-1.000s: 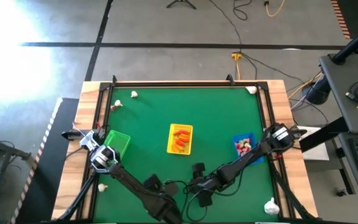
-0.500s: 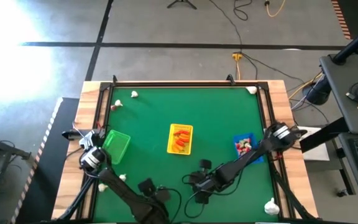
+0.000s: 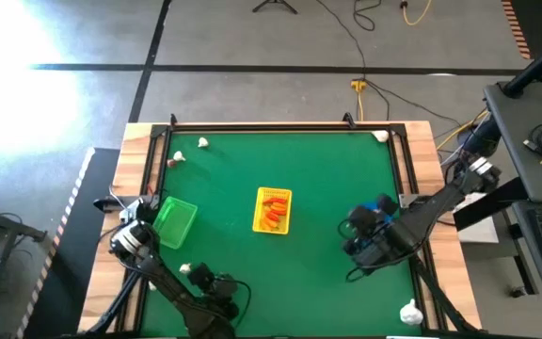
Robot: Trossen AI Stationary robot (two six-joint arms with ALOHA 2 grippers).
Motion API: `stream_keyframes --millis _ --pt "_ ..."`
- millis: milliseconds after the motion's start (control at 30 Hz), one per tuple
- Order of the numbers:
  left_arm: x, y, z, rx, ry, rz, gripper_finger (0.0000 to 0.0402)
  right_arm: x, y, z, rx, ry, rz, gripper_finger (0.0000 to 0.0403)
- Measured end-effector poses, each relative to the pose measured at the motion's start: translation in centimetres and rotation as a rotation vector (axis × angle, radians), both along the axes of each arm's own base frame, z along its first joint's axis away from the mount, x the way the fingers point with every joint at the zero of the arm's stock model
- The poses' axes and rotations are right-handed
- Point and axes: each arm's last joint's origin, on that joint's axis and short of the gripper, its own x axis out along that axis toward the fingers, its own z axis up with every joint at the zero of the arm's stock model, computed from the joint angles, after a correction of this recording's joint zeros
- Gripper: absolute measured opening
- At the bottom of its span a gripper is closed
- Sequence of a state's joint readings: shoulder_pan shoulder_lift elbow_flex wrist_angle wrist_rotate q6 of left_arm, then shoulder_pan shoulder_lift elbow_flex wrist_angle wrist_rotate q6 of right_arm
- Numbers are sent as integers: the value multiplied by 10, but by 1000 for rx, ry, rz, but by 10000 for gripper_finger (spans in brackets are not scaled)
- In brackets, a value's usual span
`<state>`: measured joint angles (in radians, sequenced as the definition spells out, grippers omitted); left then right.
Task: Sort produce into baskets
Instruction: Put the green mushroom into the blue bin, then put the brown mushroom into the blue bin
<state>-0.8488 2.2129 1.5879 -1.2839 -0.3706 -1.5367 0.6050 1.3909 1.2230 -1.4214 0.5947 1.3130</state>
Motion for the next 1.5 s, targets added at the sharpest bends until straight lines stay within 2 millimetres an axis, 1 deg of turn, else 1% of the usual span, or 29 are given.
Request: stream_keyframes --millis 100,200,300,333,400,500,600,667,800,933,1000,1100,1167,1233,1333,1400,1500 --pt "-14 10 -2 -5 -18 -4 154 -23 -17 -13 55 -47 -169 33" --pt "-22 20 -5 -13 -55 -54 154 -43 -28 -40 167 -4 -355 33" --pt "-29 30 -8 -5 -102 -121 154 -56 -32 -68 298 -12 -525 33" --pt "-31 34 -9 -6 -114 -139 154 -57 -32 -76 344 -36 -558 33" --pt "-34 39 -11 1 -141 -174 154 -55 -31 -92 426 -103 -561 33" --pt "-34 46 -14 24 -172 -194 154 -52 -29 -109 493 -162 -557 35" --pt "-33 52 -15 65 -207 -193 154 -54 -30 -119 480 -161 -622 52" --pt "-33 54 -16 97 -246 -171 155 -53 -30 -120 481 -164 -640 74" --pt "-28 61 -16 114 -319 -81 155 -51 -28 -114 486 -170 -638 130" --pt "-20 72 -15 112 -312 -25 155 -49 -27 -96 439 -112 -604 179" --pt "-14 82 -7 114 -307 -8 155 -49 -27 -81 398 -72 -588 196" --pt "-1 105 16 108 -338 35 155 -52 -30 -57 305 -23 -584 210" --pt "8 125 37 97 -354 44 155 -52 -31 -41 245 -27 -545 215" --pt "14 147 61 91 -352 18 155 -49 -32 -25 190 -70 -478 216" --pt "15 190 93 61 -322 20 155 -41 -31 -4 107 -162 -330 215" --pt "9 223 110 32 -303 103 155 -35 -30 9 62 -224 -255 215" --pt "-6 273 127 22 -275 307 155 -28 -28 23 25 -306 -178 215"
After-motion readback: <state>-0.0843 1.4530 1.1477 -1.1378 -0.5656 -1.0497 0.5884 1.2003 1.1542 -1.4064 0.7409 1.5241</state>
